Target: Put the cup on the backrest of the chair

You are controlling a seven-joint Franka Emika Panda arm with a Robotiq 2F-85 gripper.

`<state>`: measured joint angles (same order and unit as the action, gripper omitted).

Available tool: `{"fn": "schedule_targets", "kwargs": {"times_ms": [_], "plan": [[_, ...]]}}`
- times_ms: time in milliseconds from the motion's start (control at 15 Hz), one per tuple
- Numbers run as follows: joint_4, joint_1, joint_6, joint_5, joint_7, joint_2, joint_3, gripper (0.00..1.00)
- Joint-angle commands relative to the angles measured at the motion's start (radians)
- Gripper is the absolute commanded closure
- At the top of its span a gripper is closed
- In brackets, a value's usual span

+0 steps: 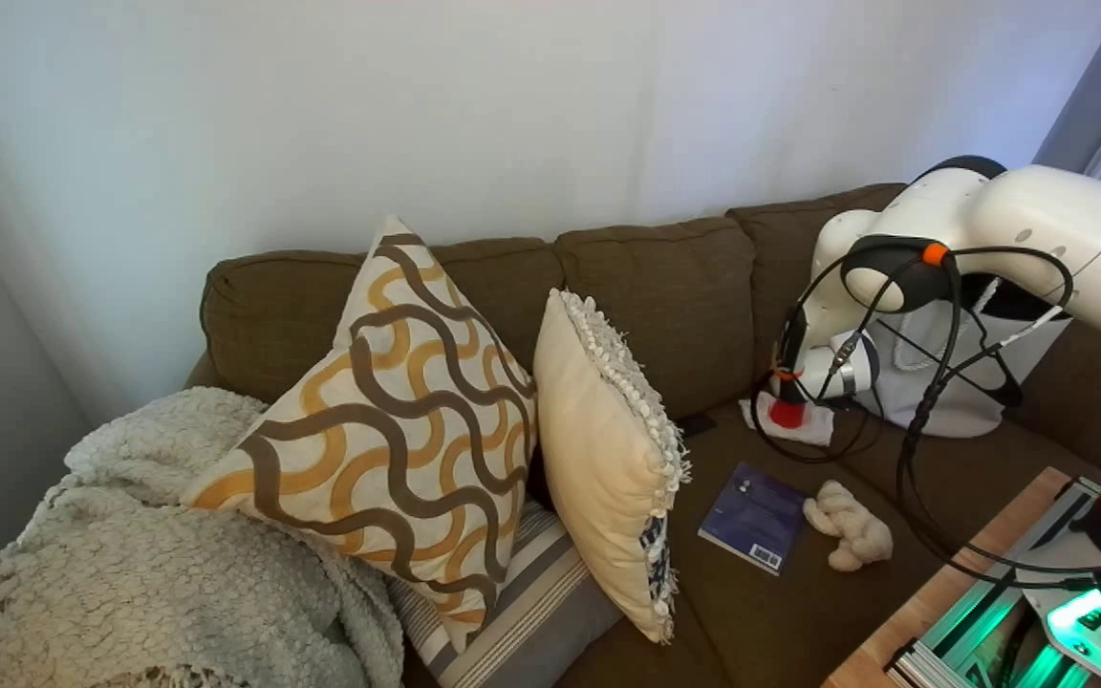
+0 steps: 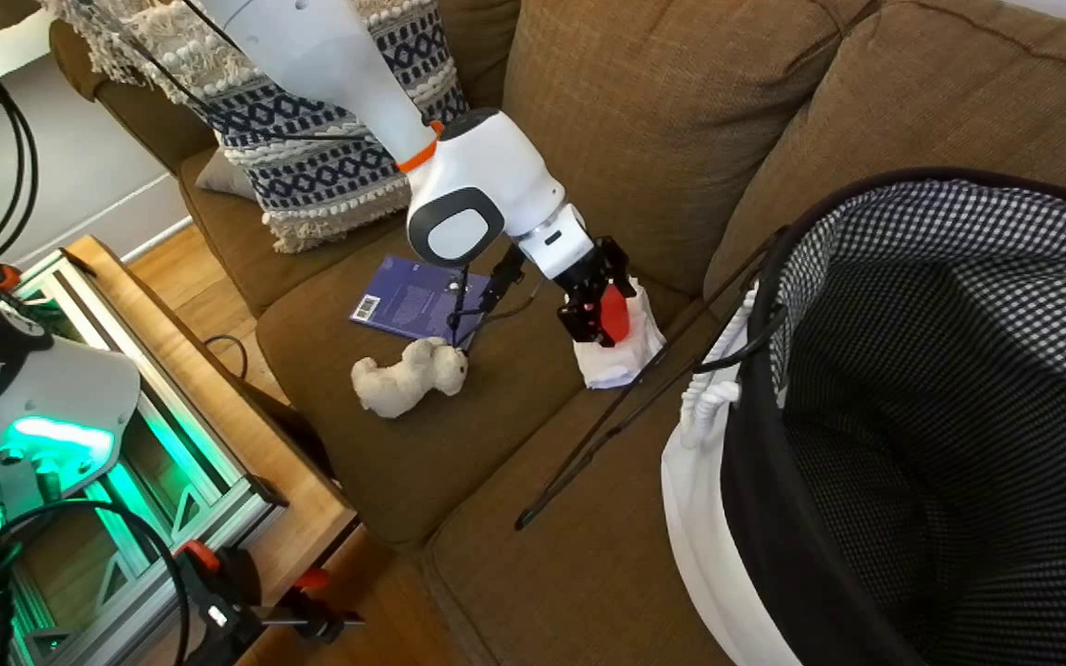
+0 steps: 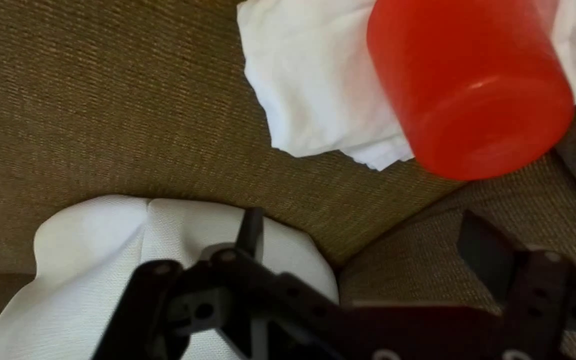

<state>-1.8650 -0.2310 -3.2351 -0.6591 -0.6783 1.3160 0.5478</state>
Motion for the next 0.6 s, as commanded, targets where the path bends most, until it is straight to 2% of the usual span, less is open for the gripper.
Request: {"fn": "schedule_targets", "kwargs": {"times_ms": [0, 200, 467, 533], "plan": [[0.0, 0.004, -0.004, 0.002, 0.002, -0.005, -0.003, 0.0], [0.004, 0.004, -0.004, 0.002, 0.002, 0.0, -0.004, 0.0], [0.011, 0.057, -0.211, 0.006, 0.057, -0.02, -0.089, 0.0], [0.012, 0.066, -0.229, 0.006, 0.082, -0.024, -0.109, 0.0]]}}
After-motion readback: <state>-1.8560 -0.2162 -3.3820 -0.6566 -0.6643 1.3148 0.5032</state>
